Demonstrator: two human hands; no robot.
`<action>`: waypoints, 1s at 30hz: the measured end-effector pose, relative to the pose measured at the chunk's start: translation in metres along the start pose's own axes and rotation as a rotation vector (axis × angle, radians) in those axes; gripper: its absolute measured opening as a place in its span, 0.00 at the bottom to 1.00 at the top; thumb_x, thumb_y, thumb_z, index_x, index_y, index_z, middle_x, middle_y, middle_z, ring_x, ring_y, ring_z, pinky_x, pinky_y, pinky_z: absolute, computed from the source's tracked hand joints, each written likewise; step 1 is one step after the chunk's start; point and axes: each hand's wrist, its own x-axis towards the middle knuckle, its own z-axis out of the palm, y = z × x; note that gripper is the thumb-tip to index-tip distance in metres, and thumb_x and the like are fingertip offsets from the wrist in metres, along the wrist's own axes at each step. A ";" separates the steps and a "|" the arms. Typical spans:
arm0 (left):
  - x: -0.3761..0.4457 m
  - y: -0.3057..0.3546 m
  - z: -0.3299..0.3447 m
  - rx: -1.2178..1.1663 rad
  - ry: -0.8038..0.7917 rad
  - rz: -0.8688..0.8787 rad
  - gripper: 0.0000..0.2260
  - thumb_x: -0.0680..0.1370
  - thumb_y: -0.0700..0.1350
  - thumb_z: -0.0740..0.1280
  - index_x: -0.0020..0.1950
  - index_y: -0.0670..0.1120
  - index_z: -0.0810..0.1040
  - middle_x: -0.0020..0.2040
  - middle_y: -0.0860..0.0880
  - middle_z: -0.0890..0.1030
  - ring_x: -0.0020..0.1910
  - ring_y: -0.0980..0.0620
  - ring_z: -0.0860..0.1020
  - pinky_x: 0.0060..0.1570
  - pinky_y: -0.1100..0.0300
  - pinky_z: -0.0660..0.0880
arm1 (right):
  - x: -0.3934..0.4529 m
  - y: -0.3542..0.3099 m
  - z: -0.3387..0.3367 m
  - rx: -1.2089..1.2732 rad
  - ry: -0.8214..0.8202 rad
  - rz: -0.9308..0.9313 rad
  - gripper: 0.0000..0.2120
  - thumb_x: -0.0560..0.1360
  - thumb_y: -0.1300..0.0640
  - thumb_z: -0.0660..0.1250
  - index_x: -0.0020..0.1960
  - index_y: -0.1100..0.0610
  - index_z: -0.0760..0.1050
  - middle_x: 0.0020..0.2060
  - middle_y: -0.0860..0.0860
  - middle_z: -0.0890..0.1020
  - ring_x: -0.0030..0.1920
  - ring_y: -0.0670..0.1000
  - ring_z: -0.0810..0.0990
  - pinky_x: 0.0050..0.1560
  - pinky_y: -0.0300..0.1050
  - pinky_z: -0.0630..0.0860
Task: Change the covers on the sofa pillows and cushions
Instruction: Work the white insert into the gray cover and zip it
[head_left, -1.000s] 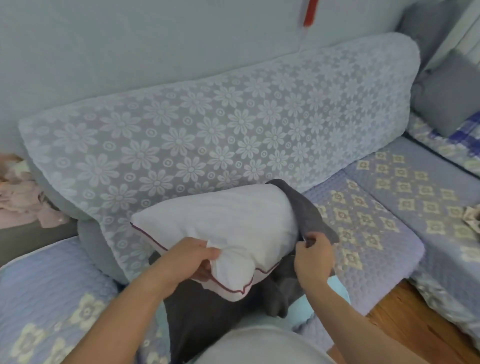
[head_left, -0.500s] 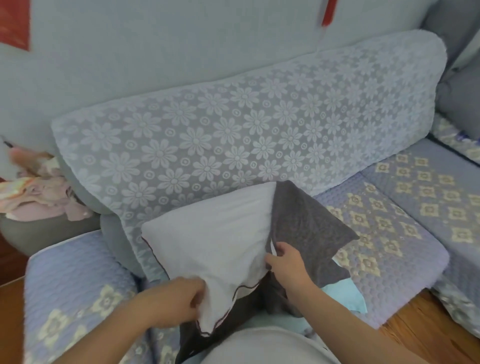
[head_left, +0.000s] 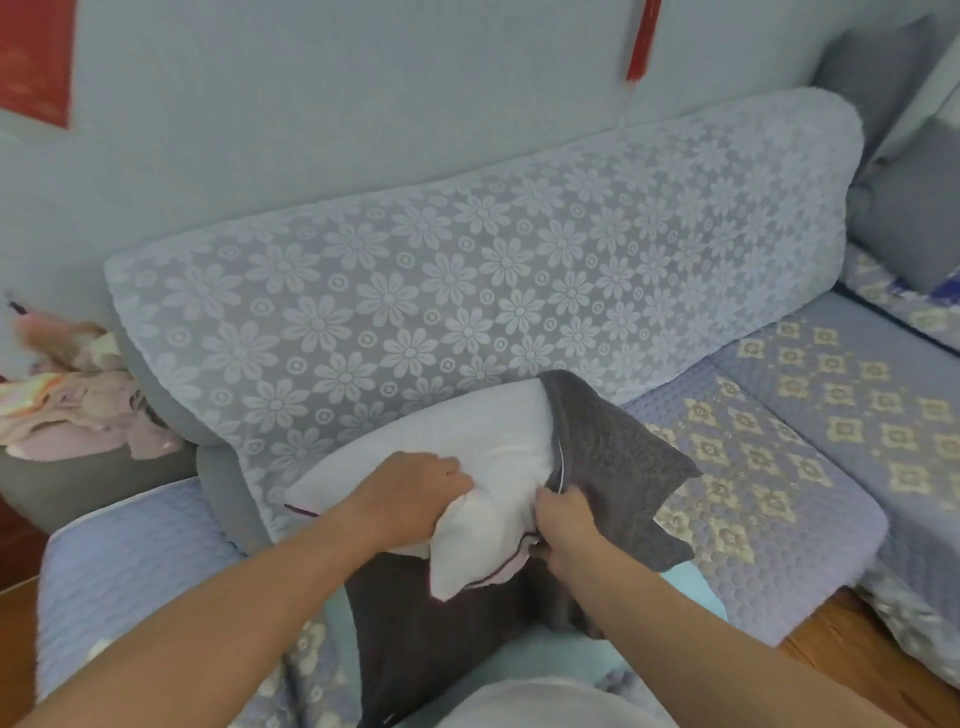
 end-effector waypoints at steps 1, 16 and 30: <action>0.014 0.001 -0.020 -0.095 0.112 -0.050 0.03 0.68 0.46 0.68 0.40 0.50 0.76 0.35 0.53 0.75 0.30 0.49 0.77 0.28 0.62 0.60 | 0.000 -0.026 0.000 -0.022 0.038 -0.128 0.19 0.79 0.58 0.61 0.69 0.59 0.69 0.56 0.55 0.78 0.52 0.58 0.78 0.49 0.53 0.78; 0.009 0.134 -0.057 -0.362 0.536 -0.489 0.09 0.68 0.51 0.63 0.29 0.51 0.78 0.27 0.55 0.78 0.26 0.56 0.74 0.26 0.68 0.61 | -0.050 -0.150 0.040 -1.023 -0.458 -1.218 0.13 0.67 0.66 0.66 0.38 0.50 0.66 0.33 0.44 0.73 0.36 0.49 0.72 0.39 0.50 0.72; -0.047 0.041 -0.089 -0.882 0.297 -0.868 0.08 0.76 0.42 0.66 0.44 0.55 0.79 0.43 0.53 0.81 0.41 0.55 0.79 0.48 0.50 0.78 | -0.020 -0.087 0.049 -0.763 -0.218 -1.910 0.10 0.70 0.70 0.70 0.48 0.59 0.81 0.40 0.50 0.80 0.44 0.53 0.74 0.46 0.49 0.76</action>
